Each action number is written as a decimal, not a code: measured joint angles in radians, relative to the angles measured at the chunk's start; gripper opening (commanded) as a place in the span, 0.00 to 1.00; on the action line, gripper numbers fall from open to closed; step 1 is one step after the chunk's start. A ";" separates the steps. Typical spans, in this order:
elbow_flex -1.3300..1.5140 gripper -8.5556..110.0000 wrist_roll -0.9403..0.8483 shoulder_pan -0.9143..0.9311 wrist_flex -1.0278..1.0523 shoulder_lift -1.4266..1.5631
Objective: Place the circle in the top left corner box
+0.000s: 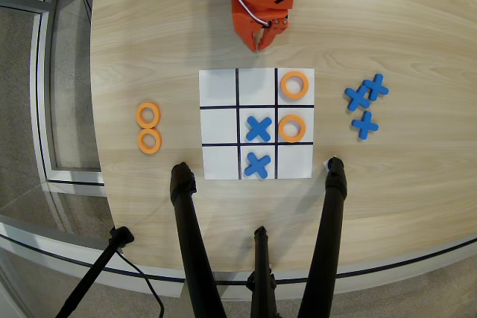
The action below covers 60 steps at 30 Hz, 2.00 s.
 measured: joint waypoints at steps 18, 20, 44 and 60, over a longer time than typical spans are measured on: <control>-0.014 0.13 -0.005 0.002 0.023 -0.055; -0.025 0.17 -0.006 0.003 0.020 -0.075; -1.020 0.24 0.038 0.443 -0.387 -1.221; -1.109 0.24 0.020 0.604 -0.888 -1.694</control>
